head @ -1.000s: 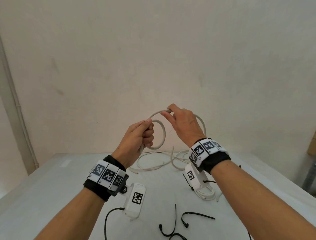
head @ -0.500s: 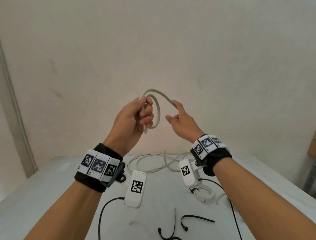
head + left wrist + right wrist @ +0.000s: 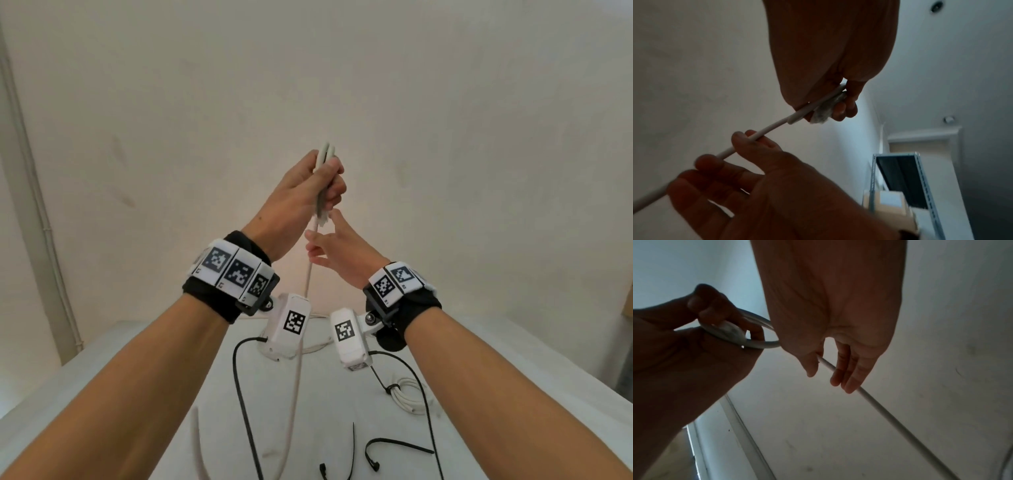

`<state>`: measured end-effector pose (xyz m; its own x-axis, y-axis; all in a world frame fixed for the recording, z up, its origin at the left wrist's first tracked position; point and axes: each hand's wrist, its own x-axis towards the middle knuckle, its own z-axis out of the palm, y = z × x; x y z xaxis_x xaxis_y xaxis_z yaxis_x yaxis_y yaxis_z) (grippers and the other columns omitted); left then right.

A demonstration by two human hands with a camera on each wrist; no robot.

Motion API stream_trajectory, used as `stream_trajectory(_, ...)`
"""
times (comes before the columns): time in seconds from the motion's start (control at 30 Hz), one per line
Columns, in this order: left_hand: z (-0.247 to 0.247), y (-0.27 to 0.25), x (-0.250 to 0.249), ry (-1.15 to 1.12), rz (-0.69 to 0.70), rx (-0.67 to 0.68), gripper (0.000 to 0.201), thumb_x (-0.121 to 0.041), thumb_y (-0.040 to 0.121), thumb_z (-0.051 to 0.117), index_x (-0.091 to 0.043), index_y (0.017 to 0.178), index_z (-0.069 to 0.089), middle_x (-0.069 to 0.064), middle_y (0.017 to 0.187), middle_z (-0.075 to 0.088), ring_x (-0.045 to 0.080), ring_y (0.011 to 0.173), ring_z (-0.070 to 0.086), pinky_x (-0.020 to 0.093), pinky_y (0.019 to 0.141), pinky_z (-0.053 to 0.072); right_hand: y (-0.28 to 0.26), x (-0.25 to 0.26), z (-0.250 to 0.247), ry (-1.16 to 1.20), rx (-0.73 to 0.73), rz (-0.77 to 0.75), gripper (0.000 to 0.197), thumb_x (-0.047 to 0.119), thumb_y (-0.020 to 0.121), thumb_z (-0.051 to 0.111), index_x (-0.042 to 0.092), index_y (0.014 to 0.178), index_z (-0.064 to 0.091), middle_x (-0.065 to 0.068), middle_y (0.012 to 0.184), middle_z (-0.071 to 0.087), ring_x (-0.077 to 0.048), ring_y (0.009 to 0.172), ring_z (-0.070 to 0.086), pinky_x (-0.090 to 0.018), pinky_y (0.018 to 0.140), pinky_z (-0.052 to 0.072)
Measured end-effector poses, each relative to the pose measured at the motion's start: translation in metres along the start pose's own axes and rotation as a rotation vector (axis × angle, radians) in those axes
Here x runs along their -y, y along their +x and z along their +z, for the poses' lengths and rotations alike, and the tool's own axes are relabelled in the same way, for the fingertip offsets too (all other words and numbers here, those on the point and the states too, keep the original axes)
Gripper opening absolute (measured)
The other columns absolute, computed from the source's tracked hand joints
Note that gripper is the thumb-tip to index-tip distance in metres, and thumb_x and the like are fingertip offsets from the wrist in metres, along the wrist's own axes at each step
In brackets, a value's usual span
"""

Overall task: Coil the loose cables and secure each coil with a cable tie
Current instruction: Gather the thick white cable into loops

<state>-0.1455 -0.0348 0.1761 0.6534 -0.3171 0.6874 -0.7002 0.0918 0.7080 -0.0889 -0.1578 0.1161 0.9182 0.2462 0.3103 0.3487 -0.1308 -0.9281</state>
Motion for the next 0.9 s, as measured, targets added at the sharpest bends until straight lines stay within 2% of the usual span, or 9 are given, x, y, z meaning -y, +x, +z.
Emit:
stream_trajectory(0.07, 0.002, -0.004, 0.006, 0.131, -0.007, 0.003, 0.024, -0.026, 0.112, 0.042, -0.003, 0.111, 0.050, -0.001, 0.076, 0.044, 0.013, 0.072, 0.041, 0.033, 0.073, 0.037, -0.001, -0.007, 0.004, 0.064, 0.025, 0.015, 0.038, 0.015, 0.104, 0.058, 0.026, 0.137, 0.045, -0.013, 0.091, 0.053, -0.021, 0.083, 0.056, -0.038, 0.089, 0.058)
stream_trajectory(0.17, 0.001, -0.006, 0.020, 0.201, -0.029, -0.020, 0.030, -0.026, 0.111, 0.043, 0.003, 0.113, 0.049, -0.001, 0.077, 0.043, 0.013, 0.072, 0.040, 0.035, 0.074, 0.037, -0.004, -0.015, 0.007, 0.072, 0.009, 0.045, 0.033, 0.015, 0.104, 0.057, 0.026, 0.134, 0.050, -0.007, 0.079, 0.049, -0.016, 0.070, 0.050, -0.033, 0.074, 0.053)
stream_trajectory(0.3, -0.007, -0.008, 0.036, 0.101, -0.086, -0.129, 0.024, -0.030, 0.111, 0.043, -0.008, 0.104, 0.051, -0.005, 0.074, 0.043, 0.011, 0.068, 0.041, 0.027, 0.069, 0.039, -0.012, -0.029, 0.006, 0.025, -0.076, 0.121, 0.022, 0.017, 0.105, 0.057, 0.033, 0.120, 0.060, -0.005, 0.090, 0.050, -0.016, 0.071, 0.045, -0.031, 0.068, 0.050)
stream_trajectory(0.4, -0.012, -0.009, 0.045, -0.099, -0.200, -0.222, 0.034, -0.041, 0.110, 0.042, -0.011, 0.098, 0.053, -0.006, 0.068, 0.039, 0.010, 0.062, 0.038, 0.025, 0.063, 0.037, -0.017, -0.040, 0.004, 0.038, -0.110, 0.159, 0.022, 0.015, 0.105, 0.056, 0.030, 0.121, 0.062, -0.006, 0.097, 0.050, -0.018, 0.075, 0.046, -0.030, 0.070, 0.054)
stream_trajectory(0.47, -0.013, -0.010, 0.053, -0.265, -0.259, -0.250, 0.042, -0.049, 0.109, 0.039, -0.015, 0.091, 0.057, -0.004, 0.068, 0.039, 0.010, 0.059, 0.038, 0.024, 0.062, 0.036, -0.020, -0.042, 0.003, 0.057, -0.119, 0.178, 0.017, 0.020, 0.105, 0.058, 0.025, 0.121, 0.060, -0.008, 0.101, 0.053, -0.018, 0.077, 0.049, -0.030, 0.073, 0.057)
stream_trajectory(0.53, -0.013, -0.012, 0.061, -0.364, -0.269, -0.284, 0.041, -0.045, 0.110, 0.040, -0.016, 0.089, 0.060, -0.003, 0.073, 0.042, 0.009, 0.057, 0.040, 0.025, 0.064, 0.035, -0.022, -0.040, 0.004, 0.082, -0.108, 0.211, 0.020, 0.030, 0.104, 0.060, 0.020, 0.122, 0.057, -0.013, 0.105, 0.059, -0.019, 0.076, 0.052, -0.034, 0.079, 0.060)
stream_trajectory(0.63, -0.016, -0.014, 0.068, -0.417, -0.296, -0.305, 0.038, -0.041, 0.110, 0.041, -0.017, 0.088, 0.059, -0.004, 0.068, 0.041, 0.011, 0.058, 0.037, 0.026, 0.066, 0.035, -0.025, -0.035, 0.003, 0.154, -0.111, 0.276, 0.033, 0.039, 0.105, 0.058, 0.013, 0.124, 0.053, -0.016, 0.104, 0.062, -0.021, 0.070, 0.052, -0.040, 0.082, 0.063)
stream_trajectory(0.77, -0.023, -0.016, 0.074, -0.488, -0.363, -0.317, 0.038, -0.041, 0.111, 0.038, -0.018, 0.085, 0.055, -0.004, 0.063, 0.036, 0.012, 0.056, 0.037, 0.027, 0.066, 0.033, -0.027, -0.032, 0.000, 0.230, -0.116, 0.330, 0.046, 0.051, 0.104, 0.053, 0.008, 0.122, 0.052, -0.018, 0.103, 0.060, -0.025, 0.073, 0.055, -0.049, 0.086, 0.064)
stream_trajectory(0.9, -0.027, -0.016, 0.079, -0.538, -0.403, -0.321, 0.040, -0.042, 0.110, 0.037, -0.020, 0.082, 0.054, -0.006, 0.062, 0.037, 0.010, 0.054, 0.038, 0.029, 0.066, 0.032, -0.029, -0.030, 0.001, 0.249, -0.116, 0.335, 0.052, 0.061, 0.100, 0.052, 0.010, 0.110, 0.049, -0.018, 0.100, 0.056, -0.027, 0.069, 0.058, -0.053, 0.086, 0.063)
